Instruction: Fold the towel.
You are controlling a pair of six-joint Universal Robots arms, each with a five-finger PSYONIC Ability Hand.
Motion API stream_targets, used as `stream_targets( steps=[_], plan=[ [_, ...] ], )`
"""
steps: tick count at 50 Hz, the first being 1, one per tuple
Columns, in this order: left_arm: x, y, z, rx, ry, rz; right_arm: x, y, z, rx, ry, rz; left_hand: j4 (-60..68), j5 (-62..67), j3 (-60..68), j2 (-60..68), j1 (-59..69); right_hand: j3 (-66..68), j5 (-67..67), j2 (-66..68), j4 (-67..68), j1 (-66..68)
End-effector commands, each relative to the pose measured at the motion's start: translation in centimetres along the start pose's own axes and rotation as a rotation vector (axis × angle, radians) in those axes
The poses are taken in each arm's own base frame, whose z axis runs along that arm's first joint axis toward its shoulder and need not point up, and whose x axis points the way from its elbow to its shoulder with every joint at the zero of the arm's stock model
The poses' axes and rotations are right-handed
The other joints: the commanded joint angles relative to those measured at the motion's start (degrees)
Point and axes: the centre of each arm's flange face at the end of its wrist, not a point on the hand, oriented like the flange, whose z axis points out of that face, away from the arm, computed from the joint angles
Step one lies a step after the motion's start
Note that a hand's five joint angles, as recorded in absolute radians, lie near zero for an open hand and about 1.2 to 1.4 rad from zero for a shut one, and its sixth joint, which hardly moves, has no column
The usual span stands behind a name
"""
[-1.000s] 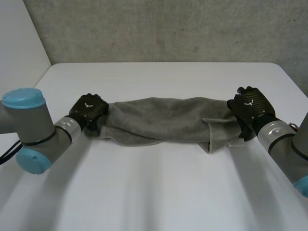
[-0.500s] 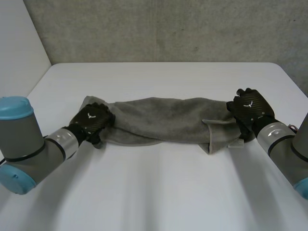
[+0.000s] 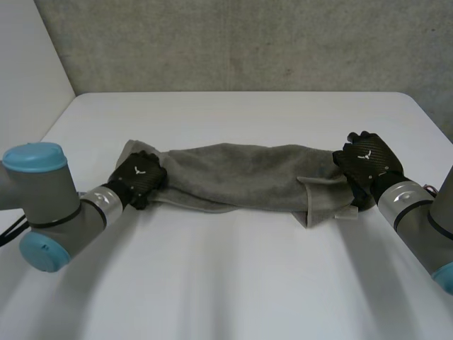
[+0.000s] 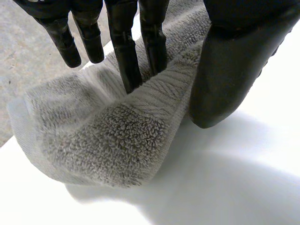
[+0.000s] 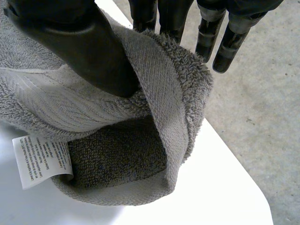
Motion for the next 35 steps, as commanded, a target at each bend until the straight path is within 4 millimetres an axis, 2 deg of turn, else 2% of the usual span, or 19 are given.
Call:
stream_targets(
  steps=[1,10,11,12,13,14,21,23,24,26,29,31,32,34,35],
  plan=[
    [0.2,-0.9,0.2,0.026,0.001,0.002,-0.1,0.0,0.0,0.001,-0.001,0.001,-3.36,0.66,-2.91,0.49,0.83,-2.41,4.24,5.68,-4.37,5.85],
    [0.5,-0.2,0.4,0.011,0.012,-0.003,-0.1,0.0,-0.1,-0.002,-0.003,0.0,-3.36,1.0,-2.91,0.83,1.17,-2.41,4.24,5.68,-4.37,5.85],
    [0.5,-0.1,0.5,0.011,0.012,-0.002,-0.1,0.1,0.0,-0.003,-0.002,0.001,-3.36,2.83,-2.91,2.66,3.0,-2.41,4.24,5.68,-4.37,5.85],
    [0.4,-0.2,0.6,0.013,0.011,-0.001,-0.1,0.1,0.0,-0.003,-0.002,0.001,-3.36,15.17,-2.91,15.0,15.34,-2.41,4.24,5.68,-4.37,5.85],
    [0.4,-0.2,0.6,0.013,0.011,-0.001,-0.1,0.1,0.0,-0.003,-0.002,0.001,-3.36,15.29,-2.91,15.13,15.46,-2.41,4.24,5.68,-4.37,5.85],
    [0.4,-0.2,0.6,0.013,0.01,-0.001,-0.1,0.0,-0.1,-0.002,-0.003,0.002,-3.36,30.09,-2.91,29.93,30.26,-2.41,4.24,5.68,-4.37,5.85],
    [-0.2,-0.9,0.1,0.019,-0.005,-0.001,0.8,-0.7,-0.6,-0.001,0.012,0.01,-3.36,30.24,-2.91,30.07,30.41,-2.41,4.24,5.68,-4.37,5.85],
    [-1.7,-3.5,-1.3,0.071,-0.047,0.008,1.7,-1.6,-1.4,-0.005,0.017,0.036,-3.36,30.24,-2.91,30.07,30.41,-2.41,4.24,5.68,-4.37,5.85],
    [-1.7,-3.5,-1.3,0.071,-0.047,0.008,1.7,-1.6,-1.4,-0.005,0.017,0.036,-3.36,30.24,-2.91,30.07,30.41,-2.41,4.24,5.68,-4.37,5.85],
    [-2.9,-5.4,-3.1,0.115,-0.083,-0.028,2.5,-2.8,-2.2,0.007,0.006,0.079,-3.36,30.24,-2.91,30.07,30.41,-2.41,4.24,5.68,-4.37,5.85],
    [-3.5,-6.1,-3.9,0.133,-0.101,-0.06,3.1,-3.3,-2.7,0.021,0.003,0.111,-3.36,30.24,-2.91,30.07,30.41,-2.41,4.24,5.68,-4.37,5.85],
    [-4.5,-7.7,-5.7,0.178,-0.129,-0.119,4.9,-3.6,-3.2,0.049,0.005,0.201,-3.36,30.24,-2.91,30.07,30.41,-2.41,4.24,5.68,-4.37,5.85],
    [-4.5,-7.7,-5.7,0.178,-0.129,-0.12,4.9,-3.6,-3.2,0.049,0.005,0.201,-3.36,30.24,-2.91,30.07,30.41,-2.41,4.24,5.68,-4.37,5.85],
    [-5.0,-7.8,-6.9,0.188,-0.144,-0.177,7.7,-2.3,-2.9,0.054,0.036,0.311,-3.36,30.24,-2.91,30.07,30.41,-2.41,4.24,5.68,-4.37,5.85],
    [-5.0,-7.8,-6.9,0.188,-0.144,-0.177,7.7,-2.3,-2.9,0.054,0.036,0.311,-3.36,30.24,-2.91,30.07,30.41,-2.41,4.24,5.68,-4.37,5.85]
  ],
)
